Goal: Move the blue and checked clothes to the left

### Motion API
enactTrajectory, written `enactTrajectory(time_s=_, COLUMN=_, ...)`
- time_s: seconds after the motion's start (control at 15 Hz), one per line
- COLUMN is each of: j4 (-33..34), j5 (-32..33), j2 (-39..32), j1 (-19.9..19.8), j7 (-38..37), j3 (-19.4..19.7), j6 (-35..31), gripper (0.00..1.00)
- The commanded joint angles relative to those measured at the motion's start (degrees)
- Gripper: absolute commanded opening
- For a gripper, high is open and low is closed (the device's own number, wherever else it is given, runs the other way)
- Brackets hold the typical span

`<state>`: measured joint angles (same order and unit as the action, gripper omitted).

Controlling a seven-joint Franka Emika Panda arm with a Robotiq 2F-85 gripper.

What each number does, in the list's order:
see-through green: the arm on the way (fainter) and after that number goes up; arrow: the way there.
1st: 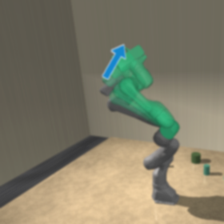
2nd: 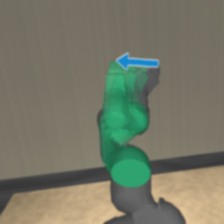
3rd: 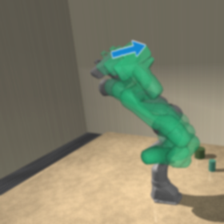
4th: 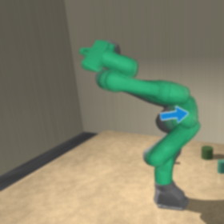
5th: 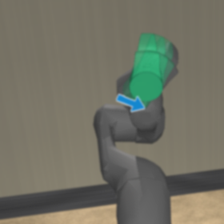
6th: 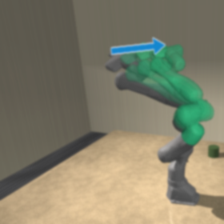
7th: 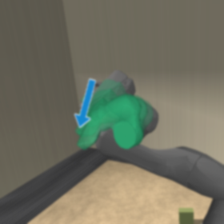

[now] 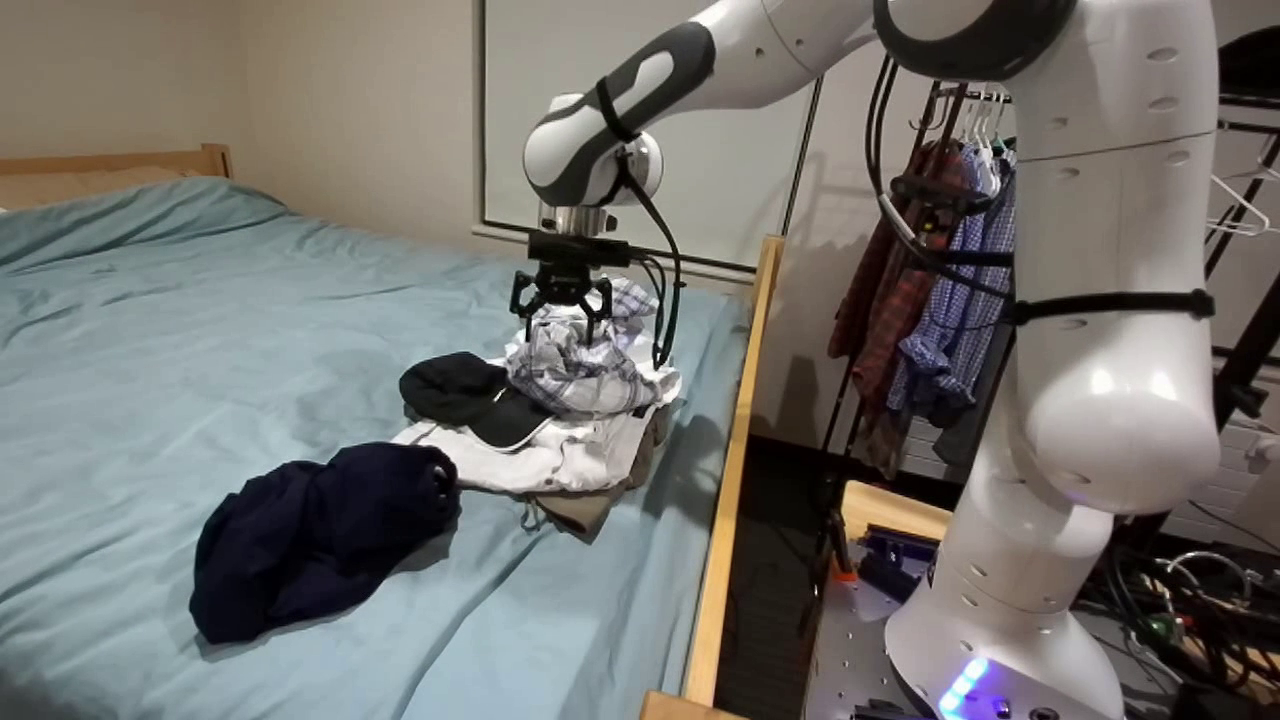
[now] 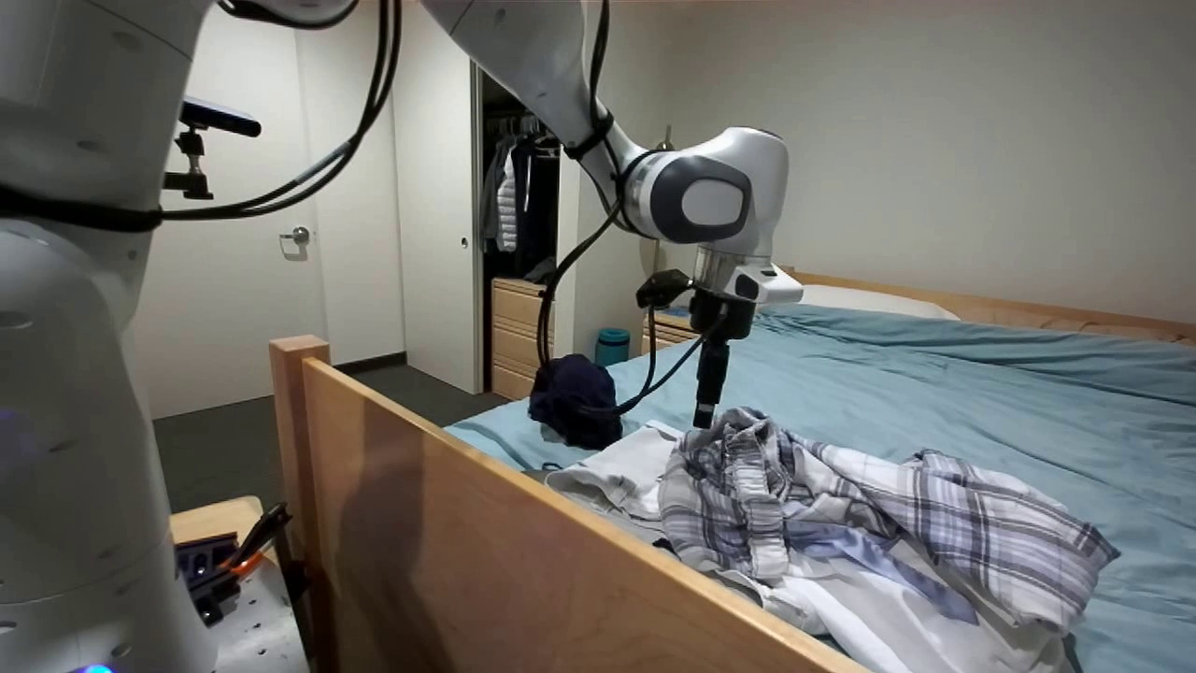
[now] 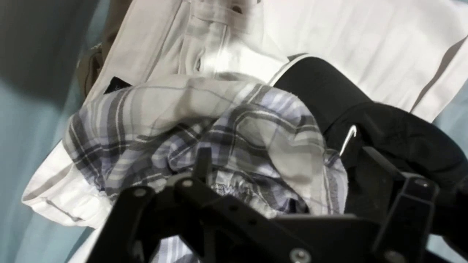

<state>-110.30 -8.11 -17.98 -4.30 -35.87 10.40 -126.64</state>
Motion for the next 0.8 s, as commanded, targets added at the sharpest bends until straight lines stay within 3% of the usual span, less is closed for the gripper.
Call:
enactTrajectory(time_s=0.0, j4=1.12, j5=5.41, j2=-2.65, j1=2.35, j7=-11.71, j3=1.85, j6=-2.62, gripper=1.0)
enactTrajectory(time_s=0.27, j4=3.0, j5=10.29, j2=-6.34, j1=3.38, j7=-14.66, j3=1.87, j6=-5.82, gripper=1.0)
enactTrajectory(time_s=0.73, j4=8.3, j5=15.18, j2=-13.17, j1=4.41, j7=-14.03, j3=2.57, j6=-4.43, gripper=1.0)
